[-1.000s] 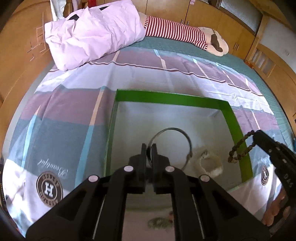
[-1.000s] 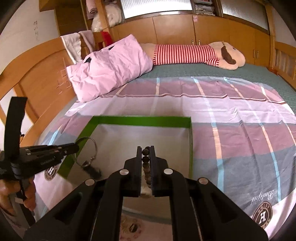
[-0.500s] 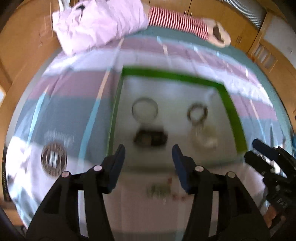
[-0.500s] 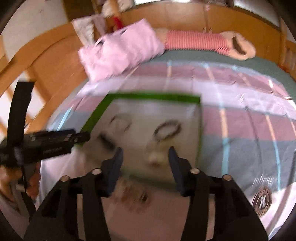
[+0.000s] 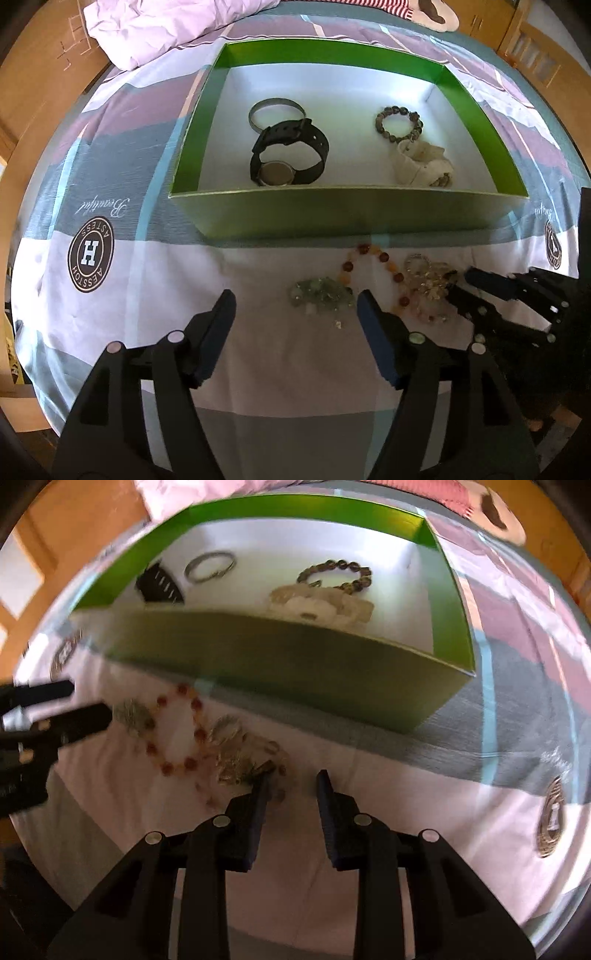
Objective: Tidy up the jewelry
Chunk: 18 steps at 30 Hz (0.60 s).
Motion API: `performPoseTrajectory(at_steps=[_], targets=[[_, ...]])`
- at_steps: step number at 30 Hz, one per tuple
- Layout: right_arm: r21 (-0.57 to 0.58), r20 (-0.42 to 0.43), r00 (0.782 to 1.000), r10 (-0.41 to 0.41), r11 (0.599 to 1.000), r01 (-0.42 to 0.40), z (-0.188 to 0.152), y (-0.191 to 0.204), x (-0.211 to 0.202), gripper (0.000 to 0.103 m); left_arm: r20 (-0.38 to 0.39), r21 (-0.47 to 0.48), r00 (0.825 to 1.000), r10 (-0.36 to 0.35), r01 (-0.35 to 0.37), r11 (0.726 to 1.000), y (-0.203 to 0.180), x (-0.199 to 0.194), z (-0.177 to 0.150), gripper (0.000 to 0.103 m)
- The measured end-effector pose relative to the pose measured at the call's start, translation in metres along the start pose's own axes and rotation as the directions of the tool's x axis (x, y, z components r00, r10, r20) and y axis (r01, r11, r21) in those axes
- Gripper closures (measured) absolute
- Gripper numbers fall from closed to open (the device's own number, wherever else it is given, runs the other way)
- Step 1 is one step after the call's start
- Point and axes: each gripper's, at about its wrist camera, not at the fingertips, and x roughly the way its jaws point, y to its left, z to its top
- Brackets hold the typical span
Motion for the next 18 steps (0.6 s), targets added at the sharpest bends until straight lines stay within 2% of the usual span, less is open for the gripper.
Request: performPoseTrajectory(at_steps=[1,4,6,10,14,18], targets=[[-0.045,-0.038,0.999,0.023,0.999,-0.025,-0.004,0.005,-0.001,0.084,-0.003,-0.004,1.0,0.003,-0.003,1.0,0.001,0.0,0.0,0.033],[-0.087,-0.053,0.997,0.053,0.995,-0.058,-0.015,0.007,-0.013,0.086,-0.008,-0.026,1.0,0.001,-0.001,1.0,0.007,0.001,0.002,0.031],[-0.042,-0.007,0.998,0.062,0.997,-0.062,-0.015,-0.003,-0.023,0.086,-0.011,-0.043,1.0,0.002,-0.002,0.999,0.01,0.001,0.003,0.03],[0.098,0.077,0.997,0.004,0.995,-0.011,-0.007,-0.029,-0.034,0.085,-0.009,-0.085,1.0,-0.012,0.011,0.996,0.015,0.003,0.004,0.027],[0.125,0.06,0.997,0.037,0.991,-0.044,-0.007,-0.029,-0.027,0.084,-0.038,-0.1,0.998,-0.051,0.047,0.994,0.014,0.012,0.005,0.027],[0.109,0.05,0.998,0.043,0.993,-0.048,-0.002,-0.022,-0.02,0.084,-0.06,-0.08,0.997,-0.048,0.043,0.996,0.005,0.024,0.006,0.027]])
